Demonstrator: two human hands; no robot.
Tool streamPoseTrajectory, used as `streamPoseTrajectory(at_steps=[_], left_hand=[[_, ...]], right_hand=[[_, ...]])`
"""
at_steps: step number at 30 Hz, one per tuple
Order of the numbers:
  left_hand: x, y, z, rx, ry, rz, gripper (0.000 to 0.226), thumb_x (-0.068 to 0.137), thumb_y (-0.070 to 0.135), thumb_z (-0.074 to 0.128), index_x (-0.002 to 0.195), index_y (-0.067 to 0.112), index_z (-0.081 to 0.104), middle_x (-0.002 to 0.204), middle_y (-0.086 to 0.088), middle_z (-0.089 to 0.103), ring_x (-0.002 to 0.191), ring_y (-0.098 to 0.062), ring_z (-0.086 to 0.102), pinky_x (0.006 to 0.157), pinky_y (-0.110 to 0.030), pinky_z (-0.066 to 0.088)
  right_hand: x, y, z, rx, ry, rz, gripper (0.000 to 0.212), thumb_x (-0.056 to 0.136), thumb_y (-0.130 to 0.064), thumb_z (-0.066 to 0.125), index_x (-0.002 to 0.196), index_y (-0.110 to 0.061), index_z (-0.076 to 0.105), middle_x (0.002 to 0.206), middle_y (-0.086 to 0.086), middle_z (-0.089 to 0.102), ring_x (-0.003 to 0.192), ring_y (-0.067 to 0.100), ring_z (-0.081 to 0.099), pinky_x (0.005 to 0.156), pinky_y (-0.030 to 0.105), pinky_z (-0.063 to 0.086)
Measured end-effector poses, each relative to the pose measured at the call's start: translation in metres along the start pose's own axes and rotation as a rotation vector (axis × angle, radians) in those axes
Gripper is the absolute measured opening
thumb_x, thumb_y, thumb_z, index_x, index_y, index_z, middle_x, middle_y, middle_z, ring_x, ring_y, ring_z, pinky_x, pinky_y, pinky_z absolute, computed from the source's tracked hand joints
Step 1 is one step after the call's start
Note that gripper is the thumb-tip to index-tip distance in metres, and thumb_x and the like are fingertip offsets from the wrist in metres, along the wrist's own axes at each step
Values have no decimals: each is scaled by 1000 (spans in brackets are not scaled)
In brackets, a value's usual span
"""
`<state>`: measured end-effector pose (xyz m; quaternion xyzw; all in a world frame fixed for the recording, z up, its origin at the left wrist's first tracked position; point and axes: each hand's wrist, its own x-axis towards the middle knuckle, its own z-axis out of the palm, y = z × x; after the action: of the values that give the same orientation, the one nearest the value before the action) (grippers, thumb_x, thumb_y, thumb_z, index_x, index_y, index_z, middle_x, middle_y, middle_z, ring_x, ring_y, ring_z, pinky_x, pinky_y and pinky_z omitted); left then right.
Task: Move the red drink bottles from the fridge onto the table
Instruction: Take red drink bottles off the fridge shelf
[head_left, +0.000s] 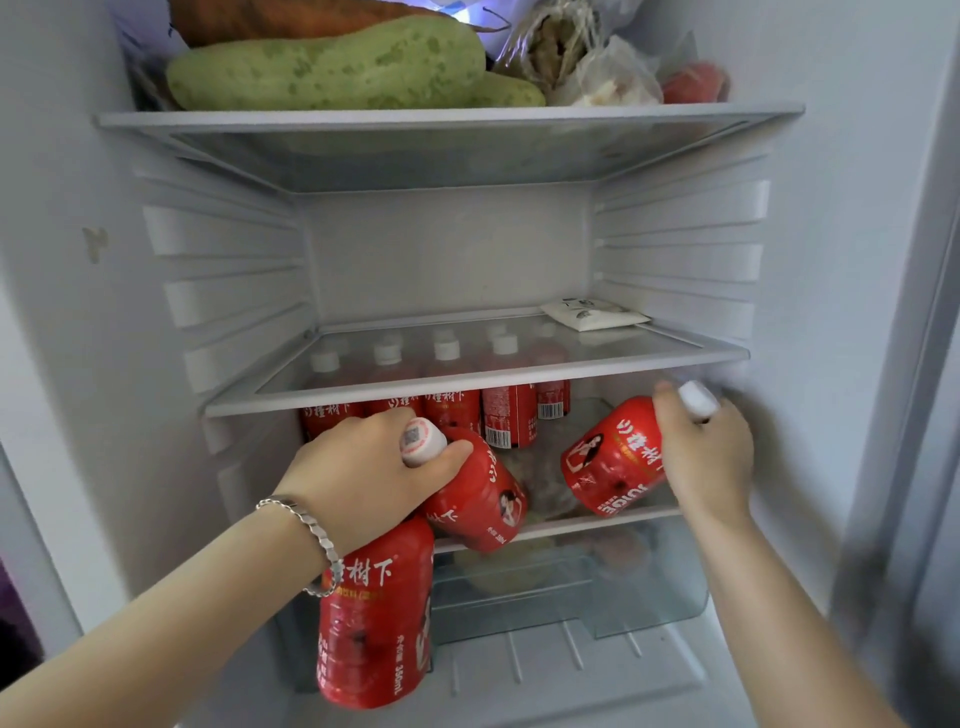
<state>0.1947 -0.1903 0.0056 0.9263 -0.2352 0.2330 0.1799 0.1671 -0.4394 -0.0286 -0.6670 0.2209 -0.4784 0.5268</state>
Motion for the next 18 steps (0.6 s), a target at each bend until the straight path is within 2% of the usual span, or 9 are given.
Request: streamPoseTrajectory(at_steps=[1, 4, 8, 12, 15, 18], left_hand=[[0, 0, 0, 4, -2, 1, 52, 63, 78, 28, 67, 29, 45, 65, 11, 57, 62, -5, 54, 51, -21, 36], [-3, -1, 1, -3, -14, -9, 51, 64, 77, 29, 68, 29, 44, 65, 11, 57, 61, -5, 54, 50, -20, 36], [-7, -1, -4, -14, -48, -26, 50, 67, 75, 29, 72, 28, 46, 68, 11, 58, 64, -6, 55, 55, -23, 42], [-23, 2, -13, 158, -19, 64, 54, 65, 79, 25, 73, 29, 44, 63, 12, 54, 60, -6, 54, 52, -22, 42], [-42, -1, -24, 199, -103, 25, 55, 64, 80, 27, 71, 28, 43, 68, 12, 54, 67, -12, 55, 59, -26, 41], [-74, -7, -34, 264, -133, -55, 53, 68, 79, 30, 75, 29, 45, 76, 10, 60, 75, -15, 59, 61, -27, 39]], right_hand=[[-6, -3, -4, -74, -8, -97, 32, 83, -32, 62, 60, -18, 46, 64, -2, 51, 68, 22, 48, 57, 28, 35], [-16, -16, -11, -308, -65, -221, 29, 73, -41, 67, 64, -18, 53, 66, -5, 57, 66, 20, 52, 52, 25, 31], [-29, -38, -4, -578, -188, -381, 22, 72, -38, 68, 69, -18, 59, 74, -4, 57, 64, 17, 46, 49, 22, 26], [-53, -56, 4, -634, -352, -453, 21, 67, -37, 66, 63, -20, 54, 68, -7, 52, 59, 16, 46, 47, 19, 25], [-72, -69, 8, -669, -501, -561, 31, 66, -42, 64, 57, -17, 50, 59, -4, 52, 53, 12, 49, 43, 22, 25], [-93, -80, 11, -662, -674, -687, 27, 69, -42, 62, 61, -17, 55, 58, -4, 56, 53, 8, 51, 44, 23, 33]])
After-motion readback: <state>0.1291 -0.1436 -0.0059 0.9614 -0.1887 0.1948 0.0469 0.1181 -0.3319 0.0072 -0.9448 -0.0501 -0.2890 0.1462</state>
